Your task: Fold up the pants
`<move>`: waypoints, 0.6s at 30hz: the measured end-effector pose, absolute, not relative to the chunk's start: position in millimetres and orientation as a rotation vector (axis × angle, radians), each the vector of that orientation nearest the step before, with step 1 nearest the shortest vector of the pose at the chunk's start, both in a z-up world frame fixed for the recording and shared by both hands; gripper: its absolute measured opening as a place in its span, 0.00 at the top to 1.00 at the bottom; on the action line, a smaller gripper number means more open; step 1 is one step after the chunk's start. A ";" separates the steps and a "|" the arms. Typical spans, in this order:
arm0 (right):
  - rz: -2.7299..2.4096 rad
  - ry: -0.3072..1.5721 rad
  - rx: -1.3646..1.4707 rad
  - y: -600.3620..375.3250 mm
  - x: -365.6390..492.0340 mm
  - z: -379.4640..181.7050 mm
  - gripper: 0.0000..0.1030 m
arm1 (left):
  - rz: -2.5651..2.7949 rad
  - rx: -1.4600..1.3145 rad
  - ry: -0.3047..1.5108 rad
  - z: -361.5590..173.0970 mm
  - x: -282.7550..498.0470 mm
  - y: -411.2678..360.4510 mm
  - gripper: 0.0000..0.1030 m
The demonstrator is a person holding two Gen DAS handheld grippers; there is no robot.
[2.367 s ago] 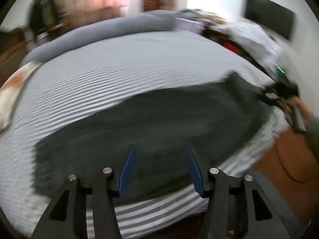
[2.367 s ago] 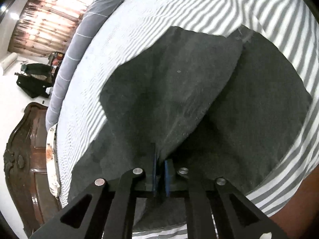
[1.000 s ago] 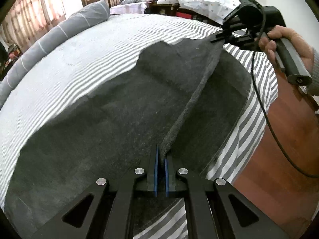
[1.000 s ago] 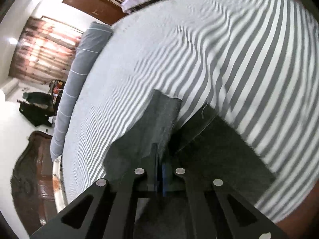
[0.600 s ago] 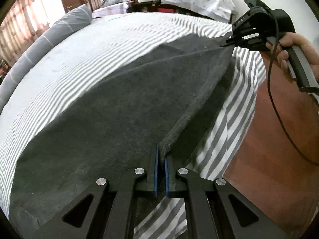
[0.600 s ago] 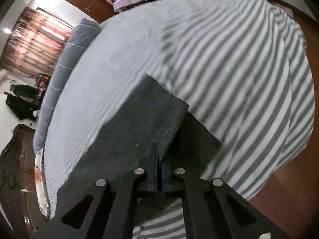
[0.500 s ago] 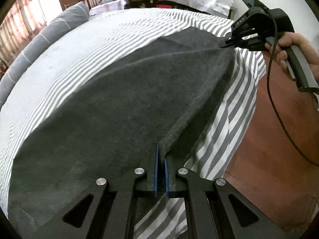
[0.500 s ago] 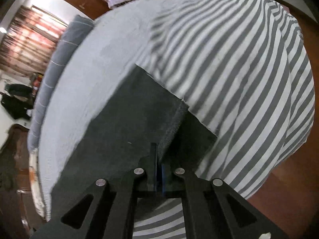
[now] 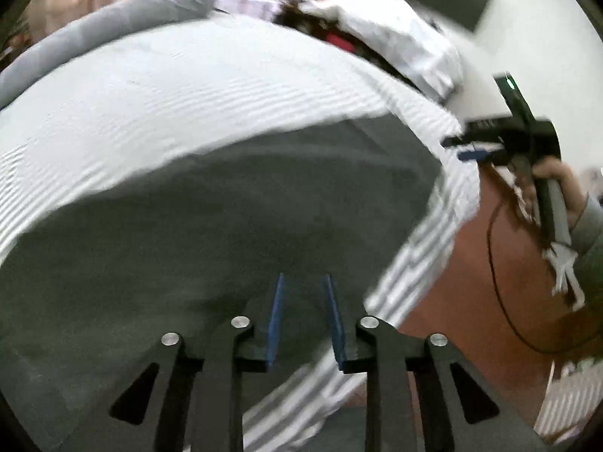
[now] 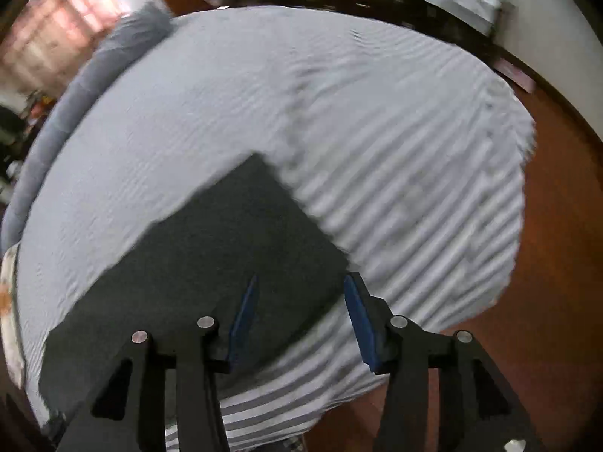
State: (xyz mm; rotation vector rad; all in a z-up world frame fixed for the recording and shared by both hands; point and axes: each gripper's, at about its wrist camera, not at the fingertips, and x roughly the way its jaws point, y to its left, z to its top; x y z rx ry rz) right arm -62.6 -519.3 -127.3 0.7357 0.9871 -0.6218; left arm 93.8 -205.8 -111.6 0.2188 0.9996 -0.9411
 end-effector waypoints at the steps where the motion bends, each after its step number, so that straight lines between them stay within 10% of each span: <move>1: -0.579 0.989 0.713 -512.7 -49.1 -119.2 0.56 | -0.898 0.192 0.987 -106.3 103.9 -191.9 0.73; 18: 0.370 1.313 0.456 -231.8 256.5 -129.5 0.56 | -0.476 0.060 1.043 -149.8 169.7 -57.8 0.73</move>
